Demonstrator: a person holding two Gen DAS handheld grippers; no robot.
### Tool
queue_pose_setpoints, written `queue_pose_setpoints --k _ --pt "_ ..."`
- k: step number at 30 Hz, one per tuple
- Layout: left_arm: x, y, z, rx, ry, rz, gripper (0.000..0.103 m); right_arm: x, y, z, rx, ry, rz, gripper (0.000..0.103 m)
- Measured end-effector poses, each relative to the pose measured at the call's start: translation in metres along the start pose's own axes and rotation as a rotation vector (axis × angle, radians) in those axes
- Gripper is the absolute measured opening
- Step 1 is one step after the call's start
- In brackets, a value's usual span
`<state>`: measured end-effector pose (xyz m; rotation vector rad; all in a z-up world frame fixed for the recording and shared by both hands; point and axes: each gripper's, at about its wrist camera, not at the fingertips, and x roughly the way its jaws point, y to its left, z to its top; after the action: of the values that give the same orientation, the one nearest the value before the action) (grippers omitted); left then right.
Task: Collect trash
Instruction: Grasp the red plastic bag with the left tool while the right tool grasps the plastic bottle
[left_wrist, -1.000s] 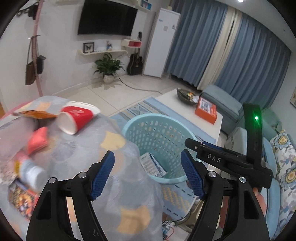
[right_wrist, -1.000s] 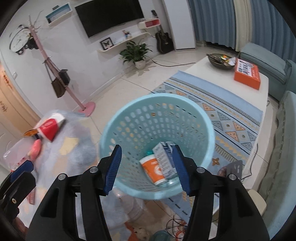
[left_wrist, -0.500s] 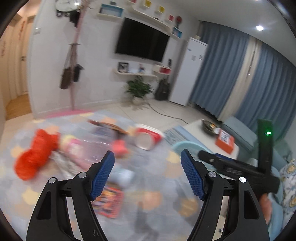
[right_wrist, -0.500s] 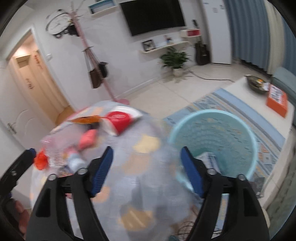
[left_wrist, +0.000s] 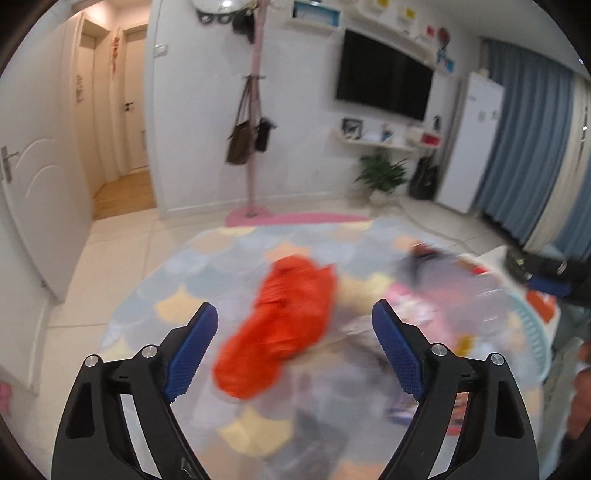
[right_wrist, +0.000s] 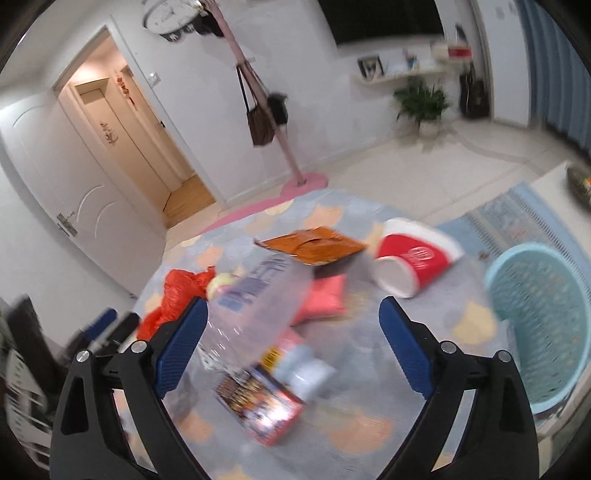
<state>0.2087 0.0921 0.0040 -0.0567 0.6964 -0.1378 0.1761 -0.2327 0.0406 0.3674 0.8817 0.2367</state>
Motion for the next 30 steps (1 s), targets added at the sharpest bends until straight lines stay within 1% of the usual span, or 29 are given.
queue_pose_setpoints --k 3,4,6,10,14,16,17,18,20,21,22,23,24,25,26,27,29,30 --pt "0.017 0.016 0.0 -0.017 0.04 -0.008 0.084 0.023 0.005 0.007 0.065 0.075 0.039 0.09" --pt "0.023 0.021 0.0 -0.024 0.055 -0.019 0.084 0.032 0.006 0.01 0.086 0.102 0.038 0.09" --pt "0.03 0.027 -0.001 -0.02 0.077 -0.036 0.084 0.044 0.011 0.012 0.101 0.129 0.027 0.09" --pt "0.049 0.028 0.002 0.007 0.129 -0.011 0.084 0.064 0.025 0.013 0.068 0.177 -0.03 0.09" --pt "0.058 0.026 0.001 0.008 0.153 -0.002 0.084 0.077 0.035 0.008 0.03 0.211 -0.073 0.089" --pt "0.059 0.021 -0.004 0.006 0.156 0.002 0.083 0.081 0.038 0.006 0.004 0.218 -0.09 0.084" --pt "0.059 0.02 -0.005 0.008 0.157 0.004 0.08 0.082 0.04 0.005 -0.017 0.223 -0.102 0.078" --pt "0.059 0.019 -0.006 0.012 0.159 0.003 0.077 0.082 0.041 0.004 -0.029 0.225 -0.104 0.075" --pt "0.062 0.017 -0.011 0.013 0.181 -0.02 0.065 0.08 0.04 0.002 -0.042 0.224 -0.099 0.069" --pt "0.064 0.016 -0.014 0.007 0.198 -0.037 0.063 0.078 0.04 0.0 -0.05 0.221 -0.086 0.065" --pt "0.064 0.014 -0.017 0.004 0.209 -0.044 0.057 0.076 0.039 -0.001 -0.054 0.217 -0.078 0.064" --pt "0.064 0.012 -0.019 0.007 0.206 -0.04 0.051 0.073 0.037 -0.004 -0.061 0.211 -0.073 0.06" --pt "0.063 0.01 -0.021 0.009 0.197 -0.039 0.048 0.07 0.035 -0.006 -0.067 0.208 -0.068 0.057" --pt "0.059 0.008 -0.022 0.011 0.187 -0.043 0.042 0.068 0.032 -0.01 -0.072 0.203 -0.056 0.057" --pt "0.056 0.007 -0.024 0.012 0.179 -0.039 0.039 0.064 0.03 -0.012 -0.077 0.196 -0.041 0.057" --pt "0.052 0.007 -0.025 0.01 0.174 -0.037 0.033 0.061 0.029 -0.015 -0.084 0.189 -0.034 0.057" --pt "0.043 0.009 -0.027 -0.005 0.162 -0.049 0.026 0.052 0.025 -0.02 -0.097 0.164 -0.017 0.056" --pt "0.041 0.01 -0.027 -0.01 0.156 -0.054 0.025 0.048 0.023 -0.021 -0.099 0.152 -0.004 0.056"
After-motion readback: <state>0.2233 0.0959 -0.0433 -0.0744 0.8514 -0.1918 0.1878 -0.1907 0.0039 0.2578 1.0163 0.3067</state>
